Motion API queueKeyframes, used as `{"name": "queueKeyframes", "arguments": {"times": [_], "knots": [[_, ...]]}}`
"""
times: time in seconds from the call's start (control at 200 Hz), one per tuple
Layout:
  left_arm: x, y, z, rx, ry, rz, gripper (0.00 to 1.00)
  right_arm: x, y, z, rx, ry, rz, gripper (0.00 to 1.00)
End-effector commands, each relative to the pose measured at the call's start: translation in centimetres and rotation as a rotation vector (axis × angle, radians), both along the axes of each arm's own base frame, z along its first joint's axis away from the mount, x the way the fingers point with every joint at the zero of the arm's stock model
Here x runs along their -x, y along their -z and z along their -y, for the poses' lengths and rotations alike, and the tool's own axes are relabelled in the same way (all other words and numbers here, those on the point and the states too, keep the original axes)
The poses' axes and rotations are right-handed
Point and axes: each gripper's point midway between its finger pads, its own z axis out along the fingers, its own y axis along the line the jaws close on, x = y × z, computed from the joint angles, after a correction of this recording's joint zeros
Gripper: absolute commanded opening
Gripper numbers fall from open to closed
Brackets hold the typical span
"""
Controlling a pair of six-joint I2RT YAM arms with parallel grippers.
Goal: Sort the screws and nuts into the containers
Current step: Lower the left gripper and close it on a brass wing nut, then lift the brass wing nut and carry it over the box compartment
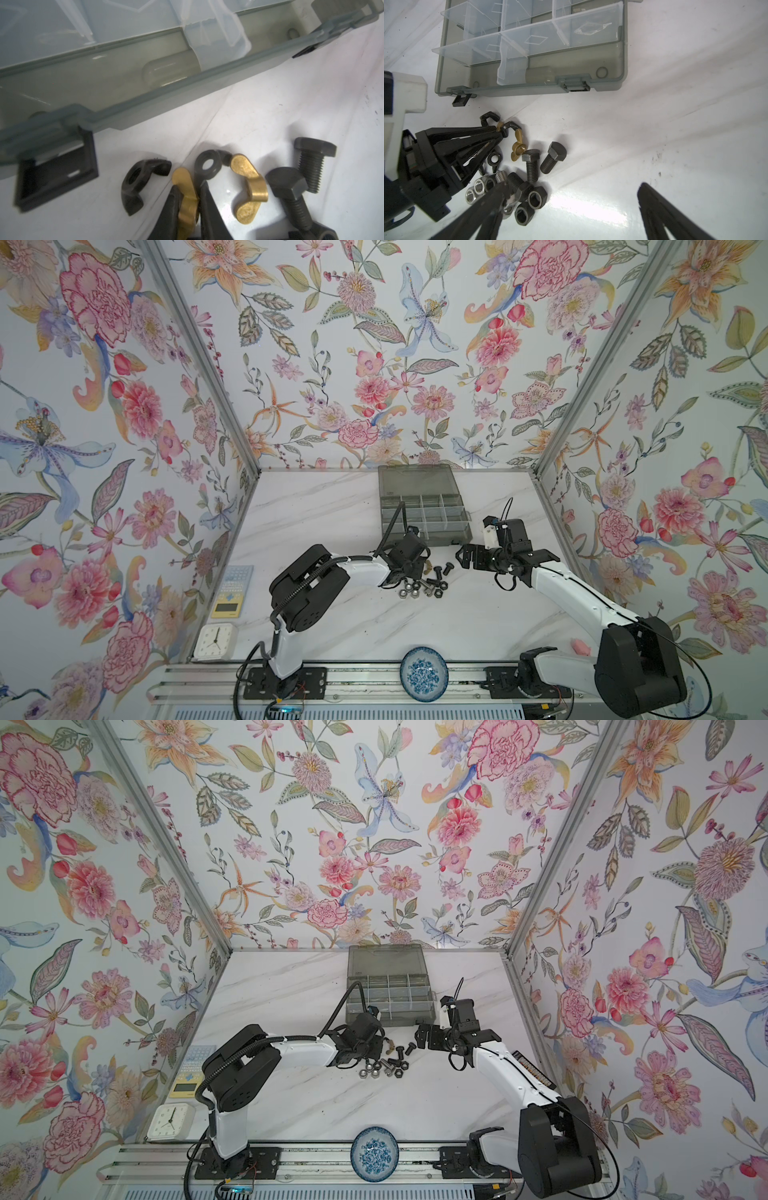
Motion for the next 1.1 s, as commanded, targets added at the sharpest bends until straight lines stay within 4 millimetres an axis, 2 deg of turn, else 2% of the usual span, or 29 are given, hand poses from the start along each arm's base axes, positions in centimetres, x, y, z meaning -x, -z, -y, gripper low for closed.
{"name": "queueKeyframes", "arguments": {"times": [0.0, 0.15, 0.38, 0.636, 0.751, 0.936, 1.096], "knots": [[1.3, 2.7, -1.6, -0.070, 0.009, -0.069, 0.14, 0.8, 0.8, -0.3, -0.010, -0.004, -0.039, 1.00], [1.1, 1.9, -1.7, -0.060, 0.005, -0.058, 0.06, 0.8, 0.8, -0.4, -0.013, -0.006, -0.040, 1.00], [0.9, -0.2, -2.2, -0.060, -0.001, -0.026, 0.03, 0.9, 0.8, -0.4, -0.014, -0.008, -0.039, 1.00], [1.0, -0.3, -3.0, -0.079, -0.012, -0.026, 0.00, 1.1, 1.0, -0.4, -0.012, -0.010, -0.043, 1.00], [0.7, -0.9, -3.2, -0.074, -0.020, -0.011, 0.00, 1.1, 0.9, -0.4, -0.012, -0.011, -0.041, 1.00], [0.2, -2.7, -3.3, -0.046, -0.027, 0.020, 0.00, 1.2, 0.9, -0.4, -0.012, -0.011, -0.040, 1.00], [-0.9, -5.3, -3.4, -0.005, -0.025, 0.064, 0.00, 1.2, 0.9, -0.4, -0.014, -0.010, -0.043, 1.00]]}}
